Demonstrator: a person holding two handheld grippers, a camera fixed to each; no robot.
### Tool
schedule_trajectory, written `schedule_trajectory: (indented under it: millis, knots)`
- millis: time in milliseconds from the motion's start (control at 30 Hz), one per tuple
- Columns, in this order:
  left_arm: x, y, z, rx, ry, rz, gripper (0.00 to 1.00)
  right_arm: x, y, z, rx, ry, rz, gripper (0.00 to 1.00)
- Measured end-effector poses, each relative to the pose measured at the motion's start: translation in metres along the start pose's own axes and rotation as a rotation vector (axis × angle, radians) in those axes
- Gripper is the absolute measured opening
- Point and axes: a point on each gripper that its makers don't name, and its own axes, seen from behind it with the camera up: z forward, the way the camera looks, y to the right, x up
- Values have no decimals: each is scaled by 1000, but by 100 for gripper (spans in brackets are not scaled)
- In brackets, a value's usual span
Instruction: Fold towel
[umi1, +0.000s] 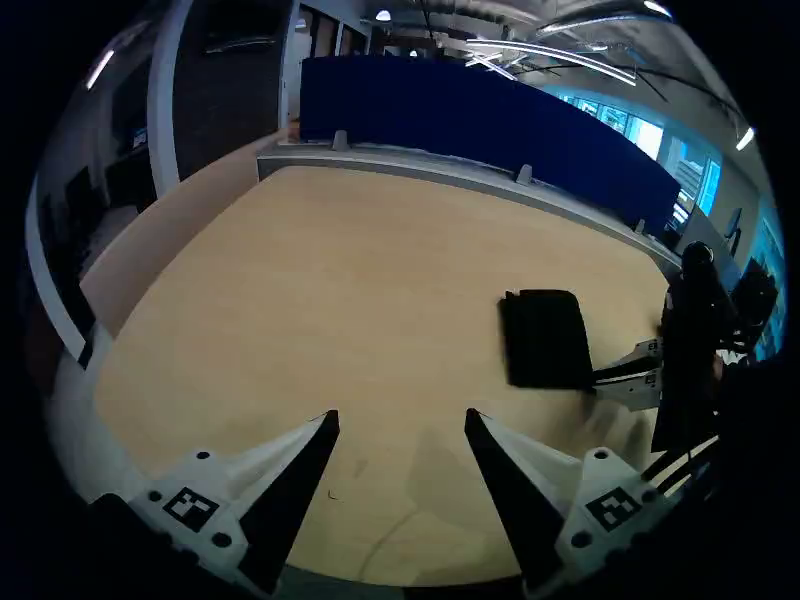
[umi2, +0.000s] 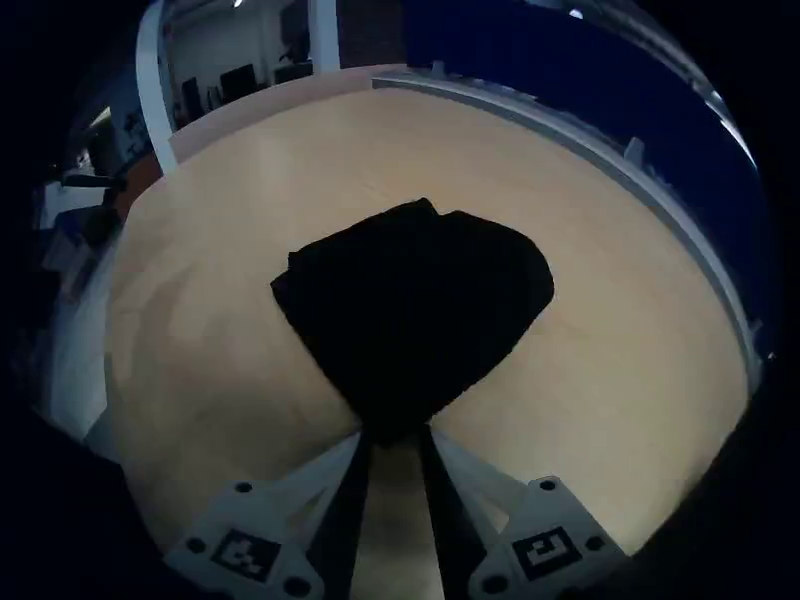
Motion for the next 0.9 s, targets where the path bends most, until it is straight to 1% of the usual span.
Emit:
schedule_trajectory:
  millis: [67,133,200,333,500,600,700,900]
  knots:
    - [-1,0,0,1,0,-1,94,0,2,0,-4,1,14,24]
    - [-2,0,0,2,-1,-2,94,0,4,0,-8,2,25,16]
    - [-3,0,0,2,-2,-2,94,0,7,1,-13,4,35,11]
    - [-3,2,-1,1,-2,1,94,2,7,0,-8,7,43,6]
    - [0,3,-1,0,2,4,93,12,7,-4,-2,26,27,4]
    - [4,4,-1,-2,9,5,94,26,9,-12,-5,50,6,4]
    - [10,6,-1,-6,17,6,94,46,12,-25,-11,84,-18,4]
    - [24,12,-1,-21,41,16,94,93,22,-58,-41,152,-71,4]
